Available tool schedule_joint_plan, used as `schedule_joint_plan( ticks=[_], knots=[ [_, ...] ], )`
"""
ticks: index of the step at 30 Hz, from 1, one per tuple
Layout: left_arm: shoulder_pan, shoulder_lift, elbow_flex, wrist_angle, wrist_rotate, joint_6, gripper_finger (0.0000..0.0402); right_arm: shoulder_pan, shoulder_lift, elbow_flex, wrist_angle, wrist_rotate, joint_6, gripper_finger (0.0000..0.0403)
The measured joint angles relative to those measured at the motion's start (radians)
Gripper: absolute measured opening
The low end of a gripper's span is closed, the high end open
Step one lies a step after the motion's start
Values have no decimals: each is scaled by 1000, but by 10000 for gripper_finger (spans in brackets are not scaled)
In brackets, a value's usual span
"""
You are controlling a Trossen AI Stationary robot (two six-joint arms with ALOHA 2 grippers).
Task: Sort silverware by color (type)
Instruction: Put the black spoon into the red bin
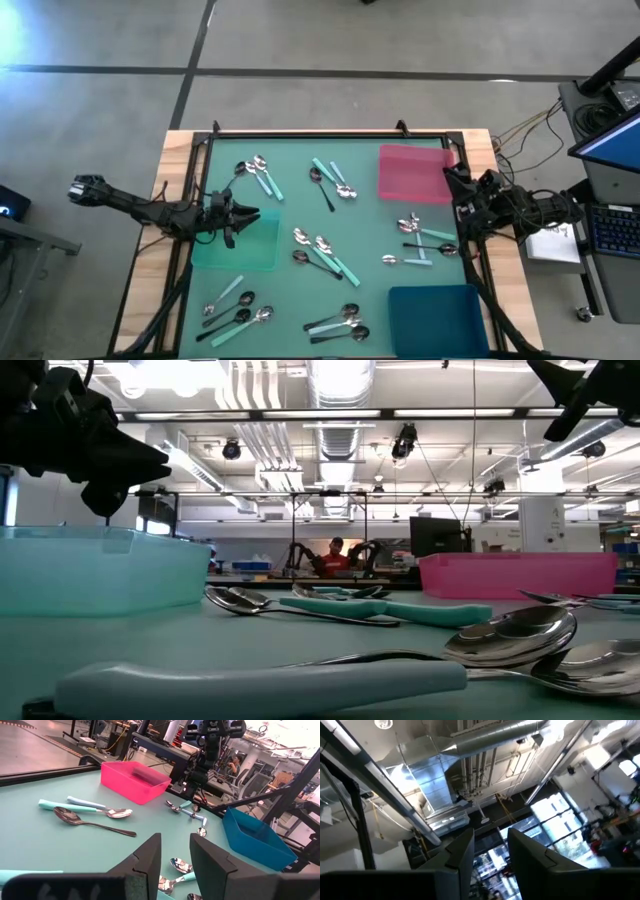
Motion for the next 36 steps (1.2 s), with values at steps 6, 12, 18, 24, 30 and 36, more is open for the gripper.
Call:
schedule_joint_plan(
  ticks=[6, 12, 18, 24, 30, 36],
  knots=[
    [0, 1, 0, 0, 0, 0, 87, 0, 16, 132, -366, 146, 56, 109],
    [0, 1, 0, 0, 0, 0, 87, 0, 108, 356, -998, 345, 330, 109],
    [0, 2, 0, 0, 0, 0, 87, 0, 237, 535, -1512, 306, 775, 109],
    [0, 3, 0, 0, 0, 0, 87, 0, 392, 598, -1609, 49, 924, 109],
    [0, 6, 0, 0, 0, 0, 87, 0, 566, 603, -1626, -153, 944, 109],
    [0, 6, 0, 0, 0, 0, 87, 0, 723, 604, -1669, -355, 942, 109]
  ],
)
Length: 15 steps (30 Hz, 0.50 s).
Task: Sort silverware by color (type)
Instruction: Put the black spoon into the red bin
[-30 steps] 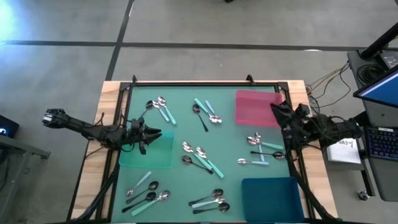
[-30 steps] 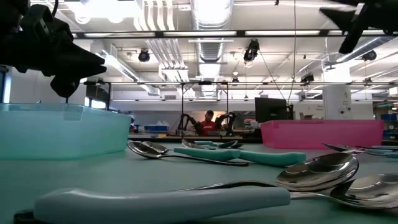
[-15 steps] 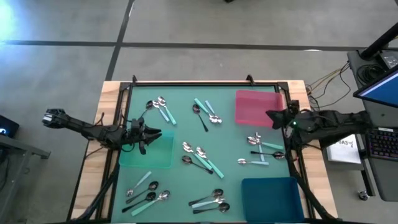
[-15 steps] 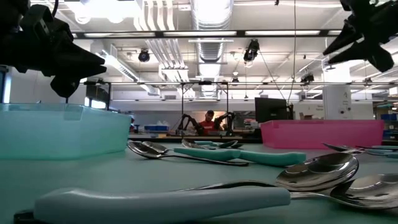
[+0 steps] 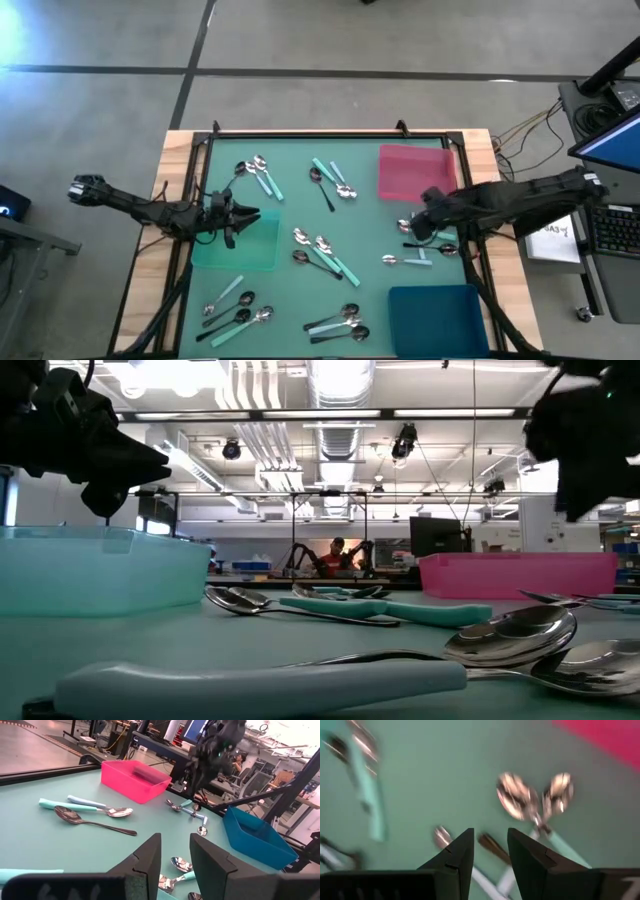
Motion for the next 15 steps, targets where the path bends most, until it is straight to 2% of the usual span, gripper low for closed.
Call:
schedule_joint_plan(
  ticks=[6, 15],
  knots=[
    [0, 0, 0, -1, 0, 0, 87, 0, 127, 1, -5, -148, -79, 109],
    [0, 7, 0, -1, 0, 0, 87, 2, 255, 1, -7, -170, -270, 109]
  ],
)
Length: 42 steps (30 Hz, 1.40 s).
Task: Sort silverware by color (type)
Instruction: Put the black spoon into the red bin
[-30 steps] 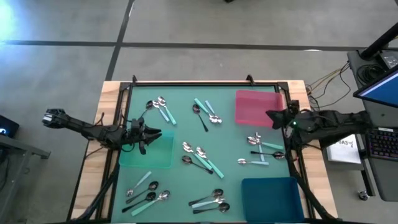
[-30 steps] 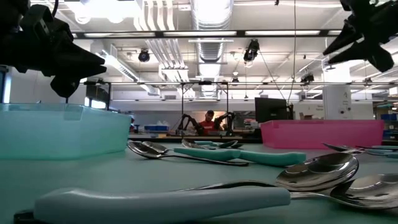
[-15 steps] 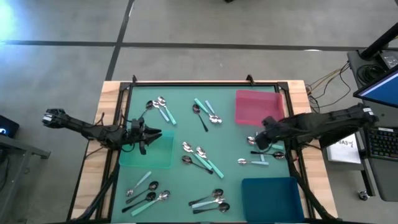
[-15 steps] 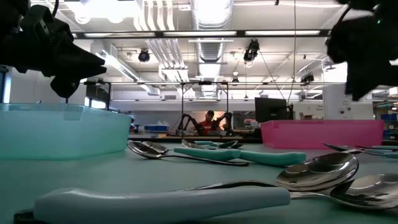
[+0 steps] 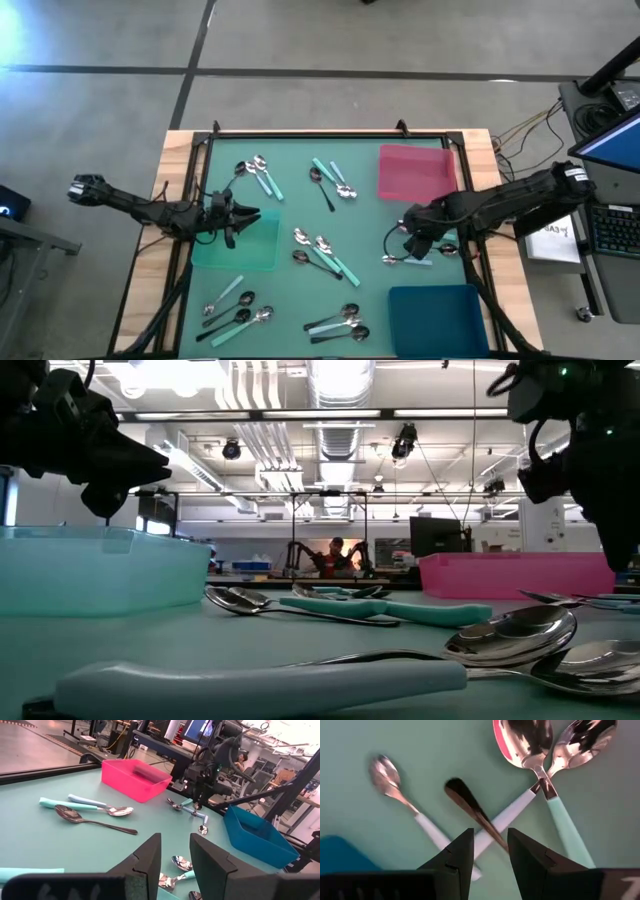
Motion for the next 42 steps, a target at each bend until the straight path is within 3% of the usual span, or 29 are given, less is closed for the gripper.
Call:
schedule_joint_plan(
  ticks=[9, 19, 27, 42],
  knots=[
    [0, 0, 0, 0, 0, 0, 87, 0, 130, 0, 9, -11, -185, 109],
    [0, 0, 0, 0, 0, 0, 87, 0, 205, 57, 31, -26, -249, 109],
    [0, 1, 0, 0, 0, 0, 87, 0, 268, 93, 33, 35, -380, 109],
    [0, 2, 0, 0, 0, 0, 87, 7, 332, 139, 52, -3, -431, 109]
  ],
)
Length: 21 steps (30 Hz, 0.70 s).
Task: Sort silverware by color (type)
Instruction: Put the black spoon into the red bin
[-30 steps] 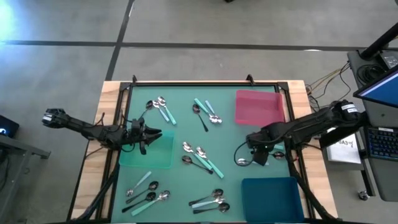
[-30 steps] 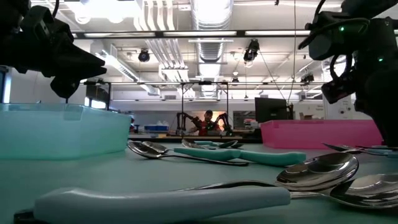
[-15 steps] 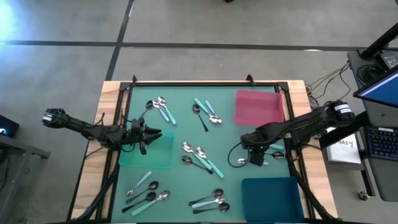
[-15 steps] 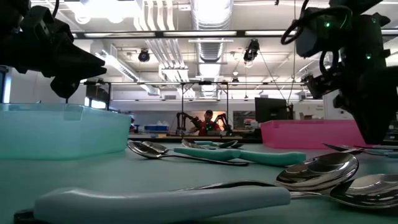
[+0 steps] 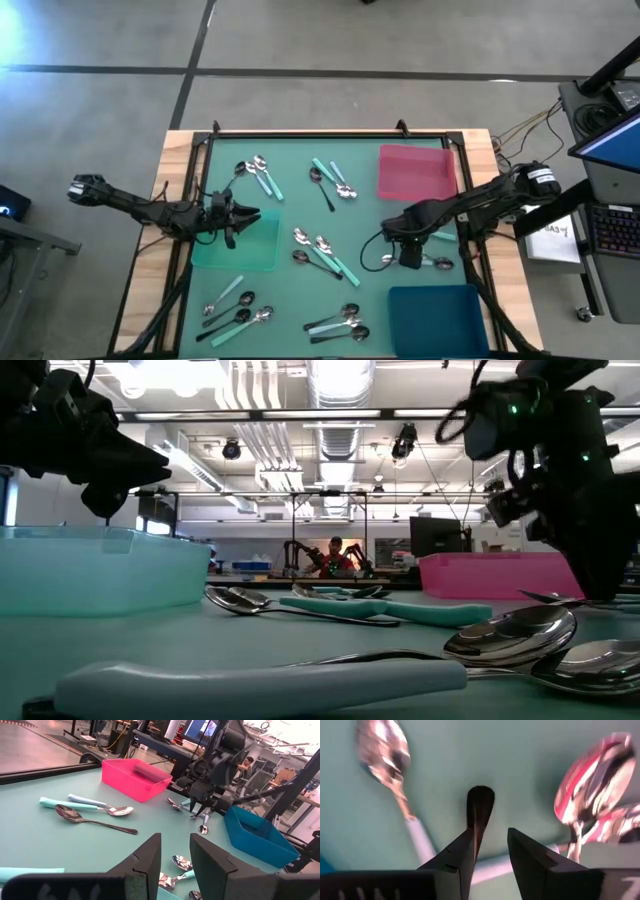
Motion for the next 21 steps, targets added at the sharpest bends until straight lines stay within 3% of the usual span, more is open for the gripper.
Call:
schedule_joint_plan(
  ticks=[15, 21],
  knots=[
    [0, 5, 0, 0, 0, 0, 87, 60, -3, 45, -6, -6, 11, 110],
    [0, 5, 0, 0, 0, 0, 87, 59, -3, 45, -37, 37, 31, 142]
  ],
)
